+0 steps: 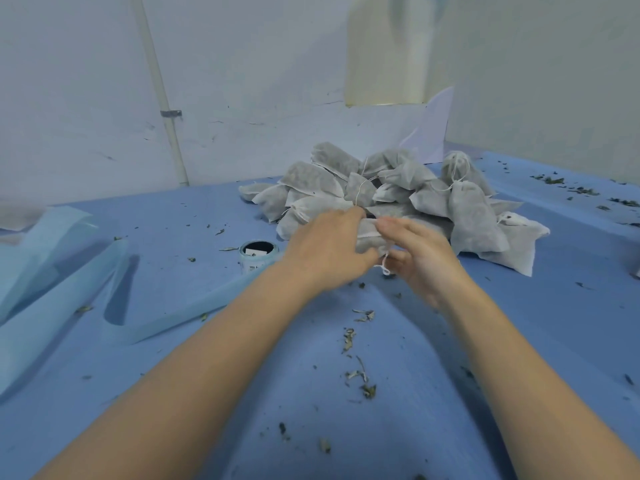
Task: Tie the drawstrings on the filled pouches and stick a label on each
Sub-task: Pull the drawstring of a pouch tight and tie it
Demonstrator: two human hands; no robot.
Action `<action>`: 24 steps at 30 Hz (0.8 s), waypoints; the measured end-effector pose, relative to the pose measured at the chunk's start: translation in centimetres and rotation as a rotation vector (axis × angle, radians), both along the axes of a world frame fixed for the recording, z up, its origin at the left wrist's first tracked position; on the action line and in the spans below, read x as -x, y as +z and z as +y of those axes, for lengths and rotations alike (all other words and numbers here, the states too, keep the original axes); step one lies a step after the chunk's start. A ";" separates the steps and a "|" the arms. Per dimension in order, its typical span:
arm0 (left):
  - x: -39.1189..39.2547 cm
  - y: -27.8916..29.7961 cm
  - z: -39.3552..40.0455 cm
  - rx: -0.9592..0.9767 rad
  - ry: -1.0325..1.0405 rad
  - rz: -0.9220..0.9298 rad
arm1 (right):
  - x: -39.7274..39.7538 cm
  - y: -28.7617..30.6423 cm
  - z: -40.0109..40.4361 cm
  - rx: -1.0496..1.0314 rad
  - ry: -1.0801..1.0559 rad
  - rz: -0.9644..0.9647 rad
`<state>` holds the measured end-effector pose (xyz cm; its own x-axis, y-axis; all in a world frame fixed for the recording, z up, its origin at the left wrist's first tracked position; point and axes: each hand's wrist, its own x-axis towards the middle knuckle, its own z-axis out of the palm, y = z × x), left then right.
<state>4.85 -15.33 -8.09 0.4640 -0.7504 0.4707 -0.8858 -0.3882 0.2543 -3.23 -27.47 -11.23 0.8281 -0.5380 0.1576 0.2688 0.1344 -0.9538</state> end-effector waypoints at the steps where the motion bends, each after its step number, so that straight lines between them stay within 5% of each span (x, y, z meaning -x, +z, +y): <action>1: 0.0 0.0 0.2 0.031 0.019 0.024 | 0.0 0.0 0.0 0.014 0.016 -0.019; 5: -0.5 -0.2 0.9 0.109 0.100 0.069 | -0.1 -0.2 0.1 0.109 0.070 -0.032; 12: -1.1 -1.5 1.5 0.242 0.062 0.487 | -0.4 -0.4 1.0 0.251 0.010 0.035; 24: -0.9 -1.9 2.7 0.010 0.069 0.342 | -0.5 0.0 1.3 0.482 0.057 0.331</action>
